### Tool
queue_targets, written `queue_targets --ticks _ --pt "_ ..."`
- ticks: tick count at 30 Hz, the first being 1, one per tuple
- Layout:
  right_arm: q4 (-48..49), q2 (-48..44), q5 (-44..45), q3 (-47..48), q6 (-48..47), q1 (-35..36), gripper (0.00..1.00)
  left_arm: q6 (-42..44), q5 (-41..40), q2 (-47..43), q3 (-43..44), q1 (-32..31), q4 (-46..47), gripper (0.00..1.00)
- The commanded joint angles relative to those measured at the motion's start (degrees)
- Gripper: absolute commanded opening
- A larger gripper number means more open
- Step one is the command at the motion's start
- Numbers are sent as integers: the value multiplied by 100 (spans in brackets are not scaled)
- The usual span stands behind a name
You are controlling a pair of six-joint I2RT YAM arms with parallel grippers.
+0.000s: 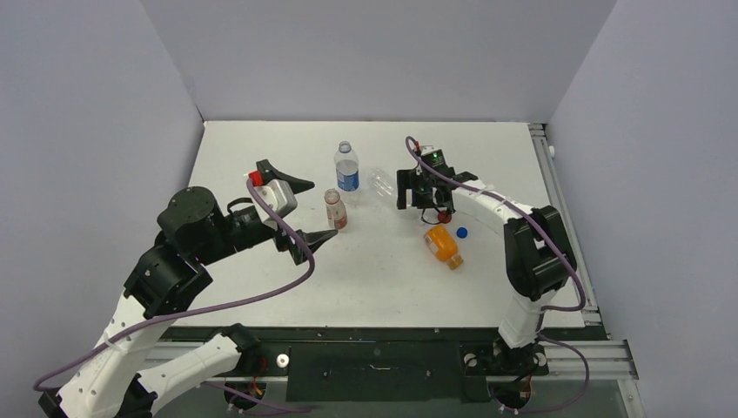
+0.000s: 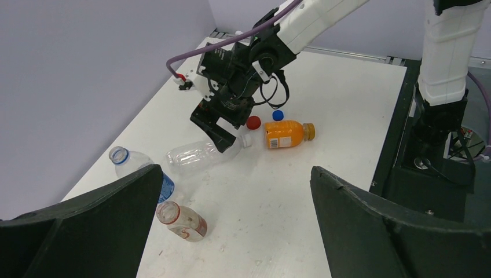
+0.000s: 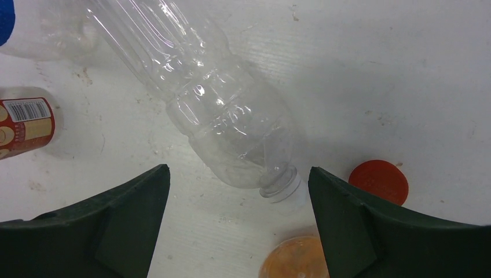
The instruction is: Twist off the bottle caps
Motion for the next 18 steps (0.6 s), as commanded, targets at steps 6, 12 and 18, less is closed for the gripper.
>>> queue_targets --ticks 6,12,18 --pt "263 537 -195 281 -197 178 85 169 340 104 362 5 -138 97" --pt "330 889 -103 447 -125 319 85 255 421 141 359 4 -80 97" --pt "519 863 511 241 16 468 82 357 497 164 376 4 -56 97"
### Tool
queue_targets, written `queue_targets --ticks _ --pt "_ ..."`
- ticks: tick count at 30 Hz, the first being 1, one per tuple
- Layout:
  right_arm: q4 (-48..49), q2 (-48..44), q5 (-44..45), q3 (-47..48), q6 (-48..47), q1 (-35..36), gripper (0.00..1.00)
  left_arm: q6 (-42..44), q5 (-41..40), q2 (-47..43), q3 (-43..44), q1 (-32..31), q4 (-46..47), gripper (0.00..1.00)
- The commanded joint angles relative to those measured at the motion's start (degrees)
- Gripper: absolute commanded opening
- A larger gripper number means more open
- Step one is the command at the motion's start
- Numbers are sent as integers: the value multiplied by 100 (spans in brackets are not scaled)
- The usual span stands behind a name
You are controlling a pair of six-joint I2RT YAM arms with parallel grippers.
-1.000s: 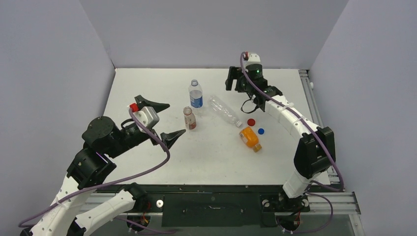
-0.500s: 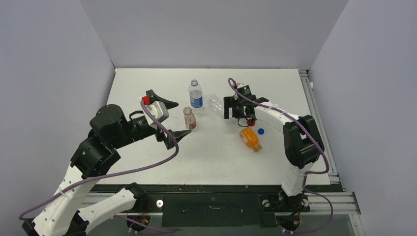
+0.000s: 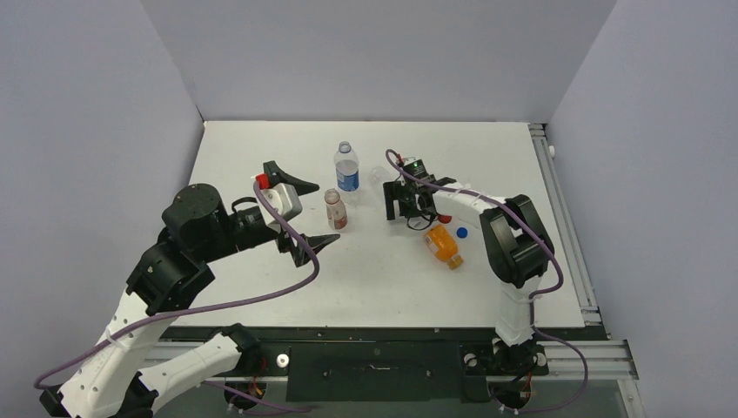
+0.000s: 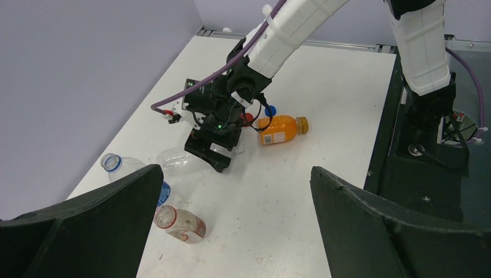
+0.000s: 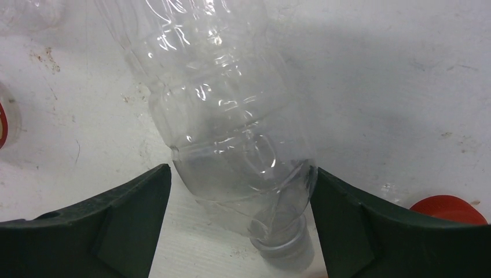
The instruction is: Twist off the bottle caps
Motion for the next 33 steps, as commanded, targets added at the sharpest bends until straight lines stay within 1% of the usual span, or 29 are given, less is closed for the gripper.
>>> queue_targets --ticks 1,2,3,4,5,6,7,9,14,16,17,18,19,20,21,22,23,24,25,27,33 --pt "427 -130 525 4 155 122 75 147 192 3 241 4 131 97" --pt "470 -171 615 -82 170 128 71 157 206 -5 244 4 129 96" --pt "526 -279 677 -111 197 144 63 166 228 -8 242 4 131 97" --pt "550 -338 765 -164 208 153 58 190 237 -28 232 4 138 97" --pt "568 -465 800 -183 217 170 51 205 255 -37 199 4 156 97" --pt "571 -537 868 -197 219 179 46 248 264 -72 179 4 181 97" --pt "547 -692 900 -199 207 203 39 278 282 -94 123 4 246 97" --pt "454 -859 957 -157 206 220 33 423 376 -145 27 -3 338 97" --pt "59 -1526 874 77 395 270 32 1277 885 -227 -134 -9 493 97" --pt "-140 -1967 800 144 462 331 32 1880 1059 -212 -162 -35 410 97" --pt "-308 -2268 769 184 473 390 32 2449 1092 -221 -181 -82 387 97" --pt "-497 -2596 754 206 501 460 33 2736 1106 -235 -251 -123 356 97" --pt "-594 -2753 696 265 519 500 33 3476 1098 -280 -292 -238 347 97" --pt "-784 -3078 665 295 539 595 33 3931 1022 -317 -428 -310 316 97" --pt "-857 -3231 621 362 542 646 33 4783 951 -414 -512 -505 331 97" --pt "-1014 -3496 522 401 582 750 34 5235 783 -467 -751 -602 457 97" --pt "-1082 -3612 331 507 612 803 35 6035 690 -575 -902 -793 551 97" --pt "-1273 -3787 227 579 674 915 37 6396 540 -627 -1187 -887 843 97" --pt "-1378 -3849 68 752 698 973 37 7013 494 -701 -1318 -1020 986 97" --pt "-1624 -4015 -23 962 782 1230 39 7708 442 -706 -1576 -1133 1318 97" --pt "-2260 -4194 62 1303 896 2293 39 8983 265 -599 -2058 -1247 2107 97"
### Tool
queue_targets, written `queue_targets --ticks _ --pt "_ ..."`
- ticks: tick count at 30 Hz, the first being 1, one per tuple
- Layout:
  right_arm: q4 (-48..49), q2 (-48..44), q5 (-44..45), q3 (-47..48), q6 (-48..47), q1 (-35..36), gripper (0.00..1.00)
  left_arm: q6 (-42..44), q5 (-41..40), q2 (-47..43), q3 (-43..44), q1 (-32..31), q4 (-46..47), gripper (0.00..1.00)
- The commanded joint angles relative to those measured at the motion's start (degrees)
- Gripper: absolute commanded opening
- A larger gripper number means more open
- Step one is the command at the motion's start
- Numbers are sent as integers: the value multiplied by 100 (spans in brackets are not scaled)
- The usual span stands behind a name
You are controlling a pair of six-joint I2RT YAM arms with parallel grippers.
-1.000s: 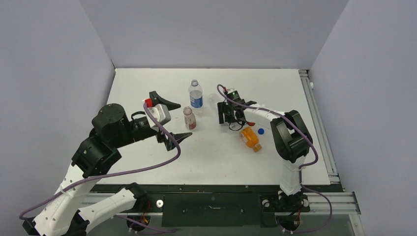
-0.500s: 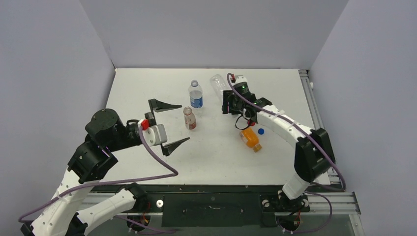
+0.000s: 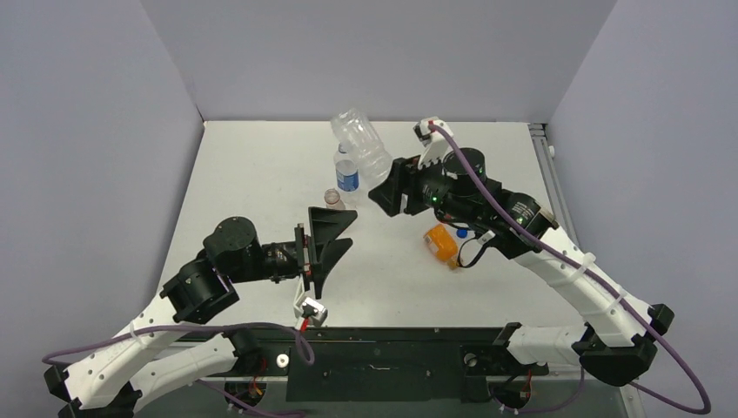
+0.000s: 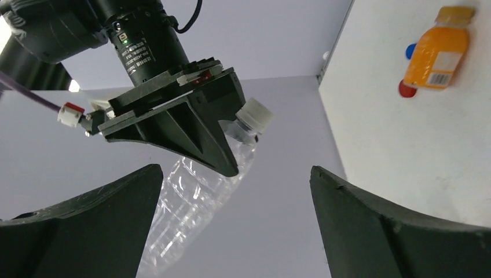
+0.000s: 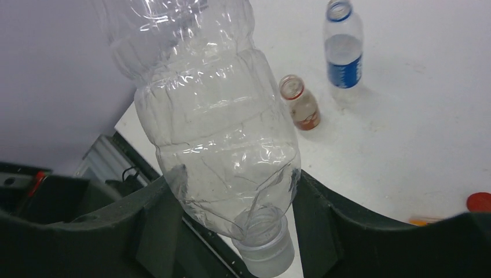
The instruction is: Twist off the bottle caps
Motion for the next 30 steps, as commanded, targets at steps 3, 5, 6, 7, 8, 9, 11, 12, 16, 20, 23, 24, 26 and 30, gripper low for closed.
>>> queue_targets --ticks 3,5,6,7,8,9,11,12,16,20,23,24,26,30 --pt "-852 56 -103 273 234 776 38 2185 -321 71 -444 -122 1471 97" --pt "-990 75 -93 348 226 928 38 2368 -470 89 -476 -155 1524 97" --pt "-1072 72 -105 367 225 988 38 2424 -573 94 -442 -160 1379 96" --pt "-1117 75 -132 401 220 1015 38 2497 -614 82 -454 -166 1359 97" --pt "-1201 64 -143 420 223 1058 38 2532 -707 72 -500 -165 1359 97" --pt "-1238 57 -161 452 219 1081 38 2618 -748 59 -527 -165 1384 97" --pt "-1374 35 -163 490 208 1145 38 2682 -855 39 -570 -165 1385 97" --pt "-1443 17 -151 503 207 1187 37 2713 -908 38 -560 -165 1287 97" --pt "-1674 13 -94 569 215 1351 37 2819 -1051 39 -595 -171 1233 97" --pt "-1859 63 -17 651 239 1559 37 2842 -1240 145 -600 -215 1482 97" --pt "-1980 120 29 740 230 1663 38 2806 -1347 186 -526 -284 1439 98" --pt "-2001 138 57 800 223 1669 38 2794 -1375 193 -513 -331 1428 98" --pt "-2031 181 99 874 204 1677 38 2766 -1446 187 -473 -422 1357 95" --pt "-2030 319 135 1108 121 1676 38 2615 -1732 204 -386 -663 1207 71"
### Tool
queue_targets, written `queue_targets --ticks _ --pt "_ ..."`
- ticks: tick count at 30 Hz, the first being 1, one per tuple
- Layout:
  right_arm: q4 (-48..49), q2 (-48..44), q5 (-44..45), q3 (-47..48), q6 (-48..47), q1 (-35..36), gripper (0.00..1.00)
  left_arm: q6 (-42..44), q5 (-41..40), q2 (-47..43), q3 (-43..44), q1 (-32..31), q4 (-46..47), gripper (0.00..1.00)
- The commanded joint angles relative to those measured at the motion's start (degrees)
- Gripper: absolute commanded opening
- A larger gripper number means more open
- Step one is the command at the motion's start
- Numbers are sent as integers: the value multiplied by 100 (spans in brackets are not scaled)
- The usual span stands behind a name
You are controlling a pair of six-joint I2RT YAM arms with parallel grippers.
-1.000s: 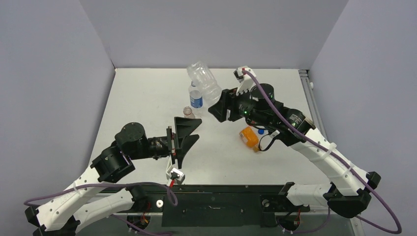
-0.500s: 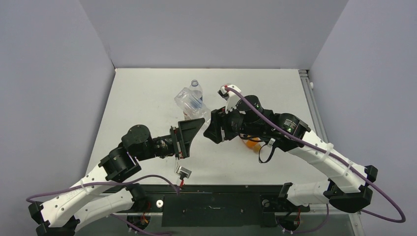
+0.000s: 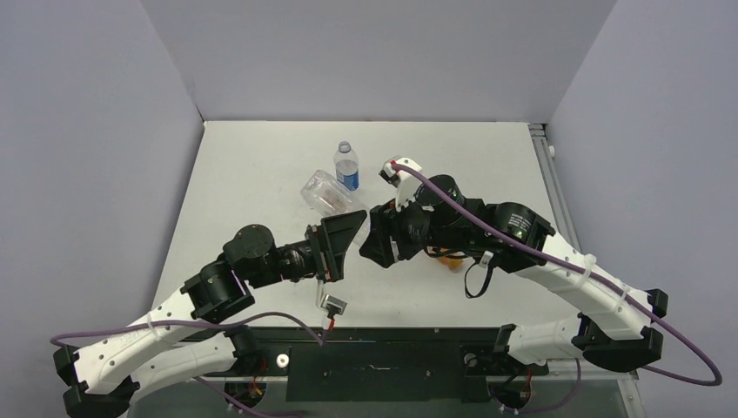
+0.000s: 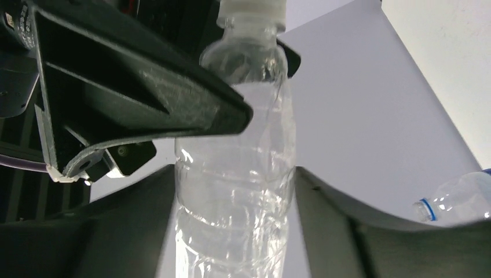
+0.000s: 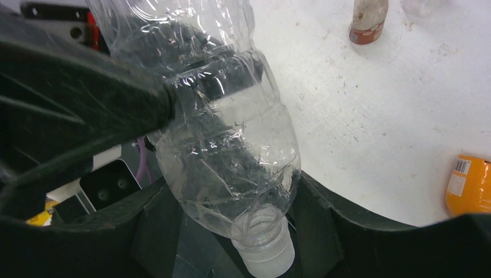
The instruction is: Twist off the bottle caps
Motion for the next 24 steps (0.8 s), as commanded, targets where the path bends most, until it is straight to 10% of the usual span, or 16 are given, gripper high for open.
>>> queue_targets --ticks 1,4,10,14,24 --pt "19 207 174 483 -57 26 38 -108 -458 9 274 -274 110 59" --pt "26 269 177 607 -136 23 47 -380 -710 41 295 -320 256 40" --pt "-103 300 422 1041 -353 17 78 -816 -1146 83 309 -327 294 34" --pt "-202 227 990 1706 -491 9 81 -1548 -1434 110 311 -327 462 33" --pt "1289 -425 1860 1263 -752 12 82 -7287 -2175 245 1209 -299 234 30"
